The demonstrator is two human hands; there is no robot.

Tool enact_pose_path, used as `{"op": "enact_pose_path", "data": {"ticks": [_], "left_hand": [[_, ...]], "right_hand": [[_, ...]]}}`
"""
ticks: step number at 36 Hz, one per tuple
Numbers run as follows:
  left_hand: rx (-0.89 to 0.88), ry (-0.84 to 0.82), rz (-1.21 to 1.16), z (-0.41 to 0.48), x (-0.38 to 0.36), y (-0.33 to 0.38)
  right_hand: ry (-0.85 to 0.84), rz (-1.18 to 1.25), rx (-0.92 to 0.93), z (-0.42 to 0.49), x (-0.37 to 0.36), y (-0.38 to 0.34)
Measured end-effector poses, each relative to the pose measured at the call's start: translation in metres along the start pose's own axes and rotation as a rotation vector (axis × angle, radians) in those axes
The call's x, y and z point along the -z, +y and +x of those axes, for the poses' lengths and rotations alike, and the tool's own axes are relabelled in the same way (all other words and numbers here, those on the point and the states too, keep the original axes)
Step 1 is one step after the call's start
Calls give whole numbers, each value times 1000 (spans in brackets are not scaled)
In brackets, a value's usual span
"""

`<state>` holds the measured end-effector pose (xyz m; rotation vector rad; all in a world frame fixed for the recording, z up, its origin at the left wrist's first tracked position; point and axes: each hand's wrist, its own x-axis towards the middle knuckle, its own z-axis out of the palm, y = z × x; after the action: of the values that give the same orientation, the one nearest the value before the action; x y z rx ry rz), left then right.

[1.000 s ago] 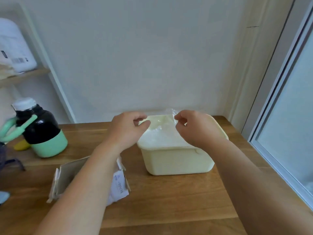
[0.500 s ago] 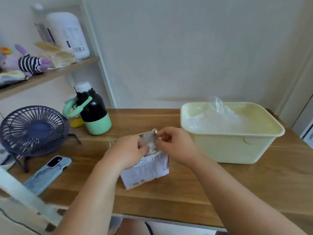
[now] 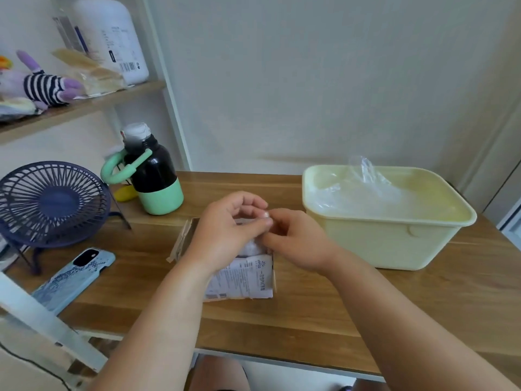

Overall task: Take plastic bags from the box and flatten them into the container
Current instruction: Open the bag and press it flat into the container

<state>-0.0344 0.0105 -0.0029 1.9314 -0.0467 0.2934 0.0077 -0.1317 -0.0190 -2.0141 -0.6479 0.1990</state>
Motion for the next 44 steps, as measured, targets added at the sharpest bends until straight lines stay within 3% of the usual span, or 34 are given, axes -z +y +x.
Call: {"op": "enact_pose_path", "data": {"ticks": [3,8,15,17,21,25,31,35,41,44], "left_hand": [[-31,-22,-56,-2,1,-4],[66,-124,196,-3,4,-10],[114,-183,397,-4,0,-3],[120,-210,375,-3,-3,5],[147,-165,58,0,-7,15],[142,-107,-199,12,-21,31],[100,16,-383,33,-45,42],[-14,32,-183,50,-57,44],[-115,15,65,67,-72,57],[-112,29,120,77,-75,68]], "right_hand": [[52,22,-46,1,0,2],[212,252,-66,7,4,2],[468,836,22,12,35,-14],[429,987,91,9,49,-17],[326,1106,193,1,66,-20],[294,1097,252,-10,80,-15],[243,1114,141,-27,112,-4],[265,1077,6,-44,143,0],[462,527,-206,-45,160,10],[527,532,-260,-45,162,15]]}}
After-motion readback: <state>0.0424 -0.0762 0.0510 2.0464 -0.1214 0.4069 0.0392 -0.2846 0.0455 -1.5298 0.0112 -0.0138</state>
